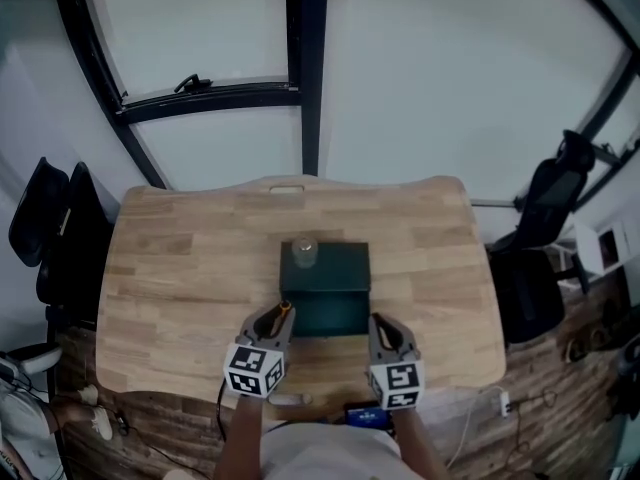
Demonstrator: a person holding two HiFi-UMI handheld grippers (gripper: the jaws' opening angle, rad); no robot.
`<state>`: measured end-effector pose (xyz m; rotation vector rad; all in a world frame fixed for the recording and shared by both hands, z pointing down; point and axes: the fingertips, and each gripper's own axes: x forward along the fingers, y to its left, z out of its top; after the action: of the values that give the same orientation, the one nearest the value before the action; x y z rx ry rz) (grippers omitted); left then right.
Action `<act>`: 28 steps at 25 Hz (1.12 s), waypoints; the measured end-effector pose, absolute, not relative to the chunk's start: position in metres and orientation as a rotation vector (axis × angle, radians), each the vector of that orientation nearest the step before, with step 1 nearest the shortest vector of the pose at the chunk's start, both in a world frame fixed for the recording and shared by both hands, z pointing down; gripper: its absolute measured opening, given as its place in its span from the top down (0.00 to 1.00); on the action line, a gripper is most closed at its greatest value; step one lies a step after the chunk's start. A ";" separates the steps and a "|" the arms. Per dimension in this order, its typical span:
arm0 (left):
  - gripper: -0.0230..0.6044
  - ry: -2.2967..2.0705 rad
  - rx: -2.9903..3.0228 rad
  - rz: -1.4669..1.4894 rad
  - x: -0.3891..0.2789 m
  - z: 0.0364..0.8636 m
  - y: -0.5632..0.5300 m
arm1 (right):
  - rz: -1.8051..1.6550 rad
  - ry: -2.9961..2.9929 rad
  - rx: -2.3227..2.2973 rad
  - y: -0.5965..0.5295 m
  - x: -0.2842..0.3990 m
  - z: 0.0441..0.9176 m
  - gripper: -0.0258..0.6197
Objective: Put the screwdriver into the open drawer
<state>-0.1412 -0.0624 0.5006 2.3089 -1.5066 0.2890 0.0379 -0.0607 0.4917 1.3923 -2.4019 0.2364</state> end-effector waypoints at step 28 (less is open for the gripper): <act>0.85 -1.481 2.311 0.408 -0.135 0.525 -0.081 | 0.281 -2.424 1.413 -0.089 0.032 0.507 0.96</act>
<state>-0.1349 -0.0811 0.5251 2.3108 -1.4811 0.4083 0.0319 -0.0895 0.5065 1.4130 -2.4243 0.2808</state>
